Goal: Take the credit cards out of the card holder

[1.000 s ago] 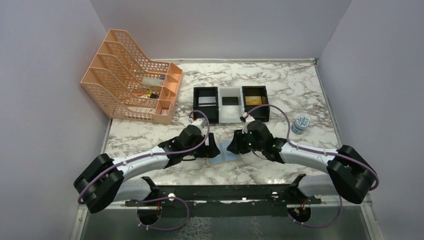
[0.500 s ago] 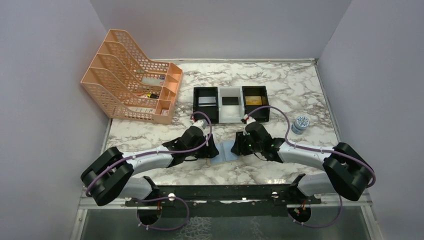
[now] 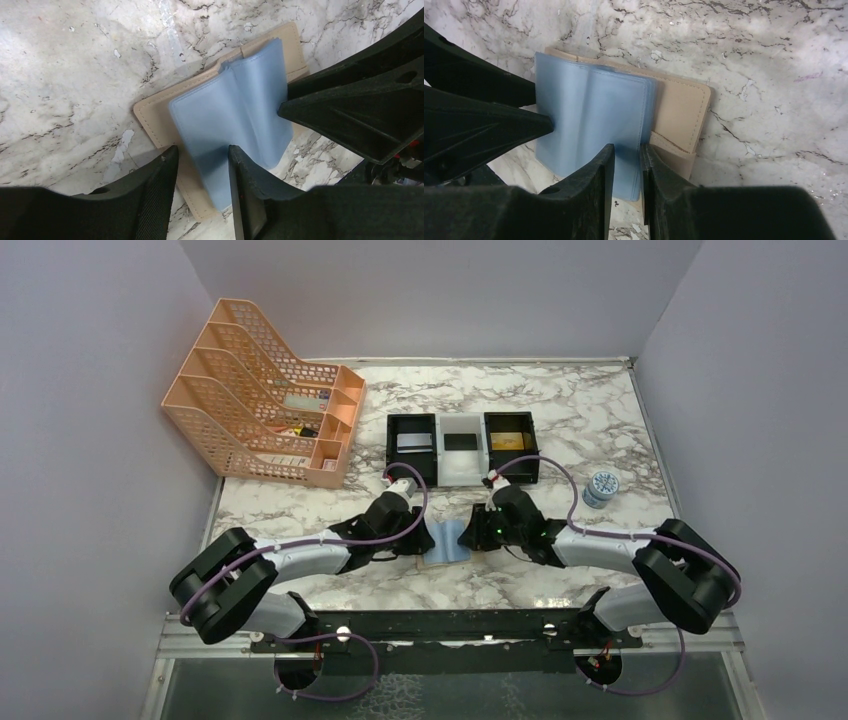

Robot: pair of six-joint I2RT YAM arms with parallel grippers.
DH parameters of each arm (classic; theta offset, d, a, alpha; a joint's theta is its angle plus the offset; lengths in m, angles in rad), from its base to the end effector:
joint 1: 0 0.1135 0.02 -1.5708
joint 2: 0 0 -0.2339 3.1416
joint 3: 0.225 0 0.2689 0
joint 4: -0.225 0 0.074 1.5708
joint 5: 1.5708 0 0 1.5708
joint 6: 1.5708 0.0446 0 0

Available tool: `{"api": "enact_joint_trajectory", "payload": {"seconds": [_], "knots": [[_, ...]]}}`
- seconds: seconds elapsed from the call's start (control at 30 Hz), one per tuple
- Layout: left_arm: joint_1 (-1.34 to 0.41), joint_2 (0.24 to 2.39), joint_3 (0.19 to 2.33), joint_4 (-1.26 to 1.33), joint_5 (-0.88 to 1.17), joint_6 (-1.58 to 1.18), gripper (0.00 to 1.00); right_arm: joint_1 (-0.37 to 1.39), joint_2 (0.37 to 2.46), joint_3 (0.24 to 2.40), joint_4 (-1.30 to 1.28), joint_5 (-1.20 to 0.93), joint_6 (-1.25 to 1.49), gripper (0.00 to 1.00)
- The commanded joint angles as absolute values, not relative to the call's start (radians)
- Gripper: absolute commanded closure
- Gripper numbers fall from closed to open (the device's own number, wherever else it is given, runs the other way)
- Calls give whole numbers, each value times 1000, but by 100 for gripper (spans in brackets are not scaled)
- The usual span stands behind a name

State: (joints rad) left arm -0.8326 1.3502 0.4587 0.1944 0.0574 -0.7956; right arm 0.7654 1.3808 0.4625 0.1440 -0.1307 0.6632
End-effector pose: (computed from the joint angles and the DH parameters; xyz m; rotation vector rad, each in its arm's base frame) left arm 0.1805 -0.2022 0.0994 0.0778 2.4380 -0.8762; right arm 0.1886 0.1893 0.0887 -0.1965 2.4937 0.8128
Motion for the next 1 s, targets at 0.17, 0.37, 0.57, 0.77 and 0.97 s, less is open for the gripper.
{"api": "enact_joint_trajectory", "payload": {"seconds": [0.17,0.37,0.57,0.77,0.97], "knots": [[-847,1321,449,241,69,-822,73,774,1410,424,167,-170,718,85],[-847,1291,447,261,102,-799,76,773,1399,421,181,-184,719,84],[-846,1335,474,244,100,-792,77,773,1398,436,164,-182,714,83],[-847,1283,490,77,-29,-762,80,772,1262,457,89,-152,669,77],[-845,1158,513,-92,-176,-719,49,773,1122,488,-71,63,610,63]]}}
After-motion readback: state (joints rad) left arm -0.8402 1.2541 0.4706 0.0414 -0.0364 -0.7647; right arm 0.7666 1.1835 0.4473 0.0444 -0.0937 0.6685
